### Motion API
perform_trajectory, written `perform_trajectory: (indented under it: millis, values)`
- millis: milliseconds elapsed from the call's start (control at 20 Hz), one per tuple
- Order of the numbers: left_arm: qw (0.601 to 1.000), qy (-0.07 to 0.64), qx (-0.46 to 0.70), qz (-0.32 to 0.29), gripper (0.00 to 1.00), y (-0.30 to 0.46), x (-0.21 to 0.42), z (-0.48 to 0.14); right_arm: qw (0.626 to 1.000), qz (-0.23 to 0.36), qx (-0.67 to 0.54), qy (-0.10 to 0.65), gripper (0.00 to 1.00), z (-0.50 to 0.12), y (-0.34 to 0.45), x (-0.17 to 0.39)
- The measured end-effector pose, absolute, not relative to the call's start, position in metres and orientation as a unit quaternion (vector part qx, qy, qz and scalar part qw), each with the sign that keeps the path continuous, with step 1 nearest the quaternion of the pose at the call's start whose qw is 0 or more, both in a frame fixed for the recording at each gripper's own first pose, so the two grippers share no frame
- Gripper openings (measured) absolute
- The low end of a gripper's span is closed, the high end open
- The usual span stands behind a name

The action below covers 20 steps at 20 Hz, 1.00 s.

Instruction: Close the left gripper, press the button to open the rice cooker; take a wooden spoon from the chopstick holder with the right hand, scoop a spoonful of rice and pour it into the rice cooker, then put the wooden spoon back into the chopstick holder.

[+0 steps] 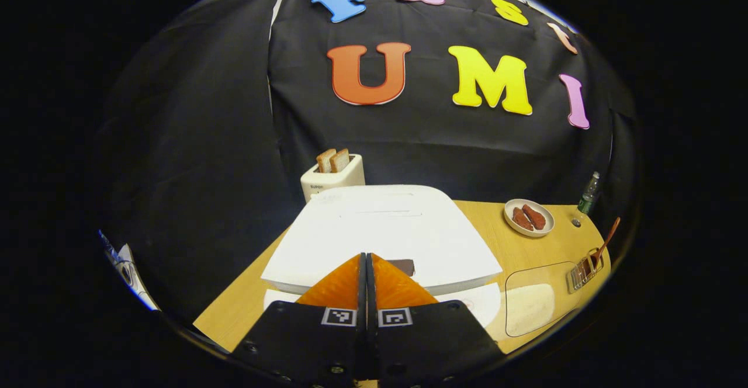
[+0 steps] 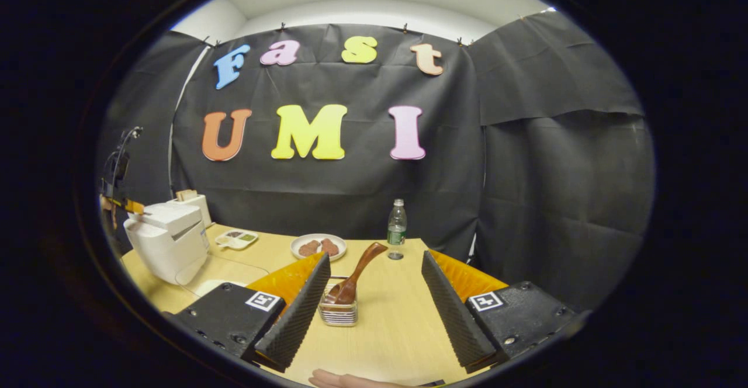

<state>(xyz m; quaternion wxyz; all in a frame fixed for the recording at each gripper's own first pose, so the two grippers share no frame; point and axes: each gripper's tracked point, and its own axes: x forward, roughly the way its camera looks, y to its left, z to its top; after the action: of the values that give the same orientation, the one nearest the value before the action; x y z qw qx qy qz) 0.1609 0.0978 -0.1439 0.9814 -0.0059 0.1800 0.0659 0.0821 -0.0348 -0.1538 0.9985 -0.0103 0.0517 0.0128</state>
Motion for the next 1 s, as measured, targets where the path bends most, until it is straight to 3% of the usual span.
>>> perform_trajectory:
  millis: [150, 200, 300, 400, 450, 500, 550, 600, 650, 1000]
  values:
    - [0.985, 0.160, -0.032, 0.055, 0.01, 0.089, 0.137, -0.120, 0.999, 0.011, -0.012, 0.051, 1.00, -0.154, -0.037, 0.075]
    - [0.985, 0.160, -0.039, 0.053, 0.11, 0.088, 0.126, -0.116, 0.999, 0.011, -0.011, 0.051, 1.00, -0.154, -0.037, 0.073]
    - [0.986, 0.154, -0.042, 0.055, 0.15, 0.087, 0.105, -0.112, 0.999, 0.010, -0.011, 0.051, 1.00, -0.154, -0.038, 0.070]
    - [0.985, 0.153, -0.049, 0.055, 0.41, 0.088, 0.088, -0.110, 0.999, 0.008, -0.012, 0.051, 1.00, -0.156, -0.039, 0.068]
    - [0.985, 0.152, -0.058, 0.051, 0.41, 0.086, 0.077, -0.110, 0.999, 0.005, -0.012, 0.051, 1.00, -0.156, -0.041, 0.067]
    - [0.987, 0.142, -0.068, 0.041, 0.34, 0.083, 0.066, -0.105, 0.999, 0.002, -0.011, 0.052, 1.00, -0.156, -0.042, 0.067]
    - [0.989, 0.127, -0.072, 0.033, 0.48, 0.080, 0.055, -0.099, 0.999, -0.001, -0.009, 0.054, 1.00, -0.158, -0.044, 0.067]
    - [0.990, 0.115, -0.072, 0.035, 0.92, 0.082, 0.049, -0.095, 0.998, -0.003, -0.008, 0.058, 1.00, -0.161, -0.045, 0.069]
    - [0.991, 0.105, -0.066, 0.041, 0.98, 0.086, 0.037, -0.092, 0.998, -0.006, -0.006, 0.064, 1.00, -0.165, -0.046, 0.071]
    - [0.998, 0.040, -0.027, 0.036, 0.94, 0.073, -0.010, -0.065, 0.995, 0.000, 0.025, 0.092, 1.00, -0.192, -0.041, 0.107]
